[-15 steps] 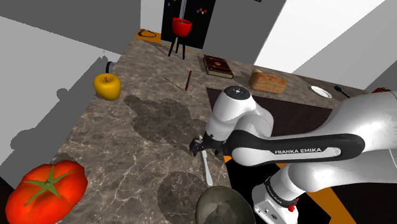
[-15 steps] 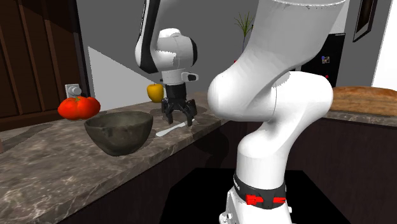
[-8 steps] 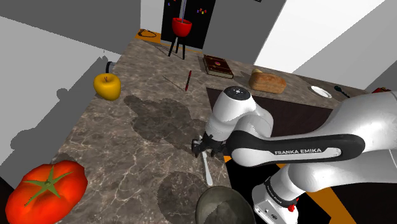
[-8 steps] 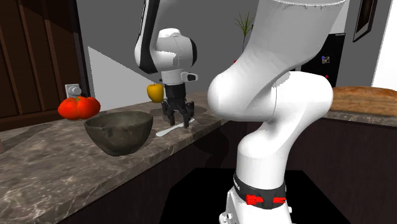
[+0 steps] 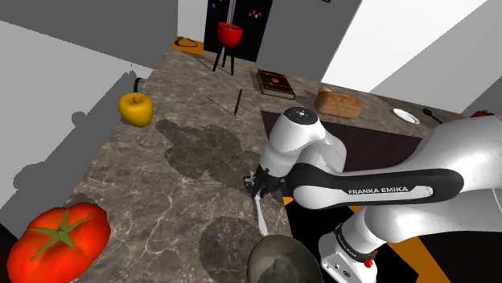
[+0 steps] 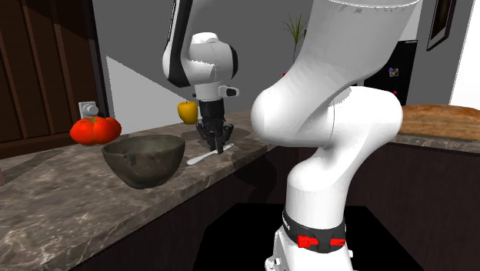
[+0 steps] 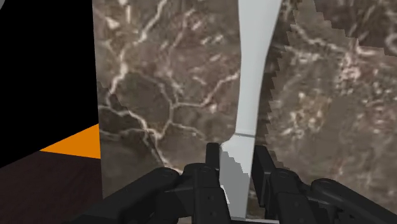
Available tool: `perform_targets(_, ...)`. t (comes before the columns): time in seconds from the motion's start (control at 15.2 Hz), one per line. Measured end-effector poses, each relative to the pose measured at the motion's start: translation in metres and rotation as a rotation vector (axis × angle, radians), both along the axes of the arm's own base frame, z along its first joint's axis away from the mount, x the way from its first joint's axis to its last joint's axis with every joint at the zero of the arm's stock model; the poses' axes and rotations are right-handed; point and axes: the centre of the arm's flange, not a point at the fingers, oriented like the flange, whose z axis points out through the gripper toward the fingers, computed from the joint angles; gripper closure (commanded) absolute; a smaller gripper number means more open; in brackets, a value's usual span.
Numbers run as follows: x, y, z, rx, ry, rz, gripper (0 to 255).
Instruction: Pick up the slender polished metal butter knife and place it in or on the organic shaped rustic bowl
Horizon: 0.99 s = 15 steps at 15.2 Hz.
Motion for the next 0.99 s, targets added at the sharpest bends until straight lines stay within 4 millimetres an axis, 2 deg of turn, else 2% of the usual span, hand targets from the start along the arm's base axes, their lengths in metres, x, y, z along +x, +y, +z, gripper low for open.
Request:
perform_targets(0.33, -0.001, -0.001, 0.009, -0.009, 0.014, -0.002, 255)
perform_targets(0.99, -0.001, -0.003, 0.060, -0.010, 0.015, -0.002, 255)
